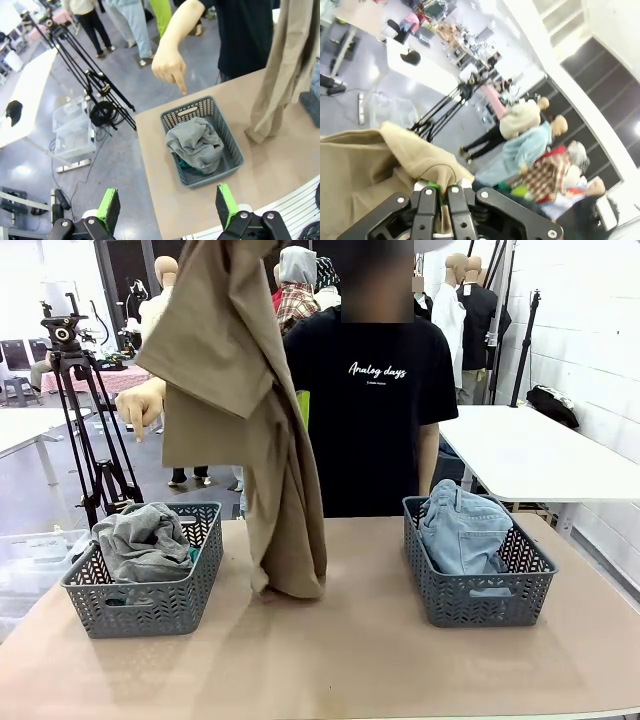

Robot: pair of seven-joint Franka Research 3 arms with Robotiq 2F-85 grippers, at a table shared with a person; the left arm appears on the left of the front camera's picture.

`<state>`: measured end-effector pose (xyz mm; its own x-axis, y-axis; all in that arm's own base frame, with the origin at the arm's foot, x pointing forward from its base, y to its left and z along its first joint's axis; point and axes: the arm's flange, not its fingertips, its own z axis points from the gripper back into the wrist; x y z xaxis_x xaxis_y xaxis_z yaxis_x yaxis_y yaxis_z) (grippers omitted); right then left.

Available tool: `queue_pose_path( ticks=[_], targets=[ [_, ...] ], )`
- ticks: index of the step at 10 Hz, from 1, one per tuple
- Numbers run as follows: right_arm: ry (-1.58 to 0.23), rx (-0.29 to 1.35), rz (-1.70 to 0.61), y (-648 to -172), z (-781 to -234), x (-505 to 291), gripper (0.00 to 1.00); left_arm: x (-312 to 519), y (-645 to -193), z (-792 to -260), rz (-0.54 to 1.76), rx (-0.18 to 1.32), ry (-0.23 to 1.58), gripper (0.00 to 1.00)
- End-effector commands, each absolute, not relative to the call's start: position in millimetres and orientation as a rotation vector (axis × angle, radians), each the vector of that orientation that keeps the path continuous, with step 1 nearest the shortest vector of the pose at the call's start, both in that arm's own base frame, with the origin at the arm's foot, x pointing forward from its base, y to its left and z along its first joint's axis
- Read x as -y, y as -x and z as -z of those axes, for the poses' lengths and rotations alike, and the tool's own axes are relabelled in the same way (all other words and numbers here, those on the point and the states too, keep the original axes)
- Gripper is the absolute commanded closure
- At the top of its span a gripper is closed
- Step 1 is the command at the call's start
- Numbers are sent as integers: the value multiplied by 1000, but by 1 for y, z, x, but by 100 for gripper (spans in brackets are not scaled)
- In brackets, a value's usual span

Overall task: Sort the tops and bottoms.
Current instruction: Sort the clothes according to human instructions.

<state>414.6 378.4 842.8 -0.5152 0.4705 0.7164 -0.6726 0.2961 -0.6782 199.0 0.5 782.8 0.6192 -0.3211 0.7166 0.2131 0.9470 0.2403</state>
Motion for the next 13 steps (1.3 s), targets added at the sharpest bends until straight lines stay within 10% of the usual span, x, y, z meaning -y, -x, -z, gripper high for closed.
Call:
queue_pose_path(
  ticks=[1, 13],
  targets=[
    [-248, 1668, -1518, -434, -860, -397, 100, -1, -200, -787, 313, 854, -132, 0],
    [-571, 2226, -1520, -447, -970, -484, 100, -1, -200, -787, 313, 854, -132, 0]
  ],
)
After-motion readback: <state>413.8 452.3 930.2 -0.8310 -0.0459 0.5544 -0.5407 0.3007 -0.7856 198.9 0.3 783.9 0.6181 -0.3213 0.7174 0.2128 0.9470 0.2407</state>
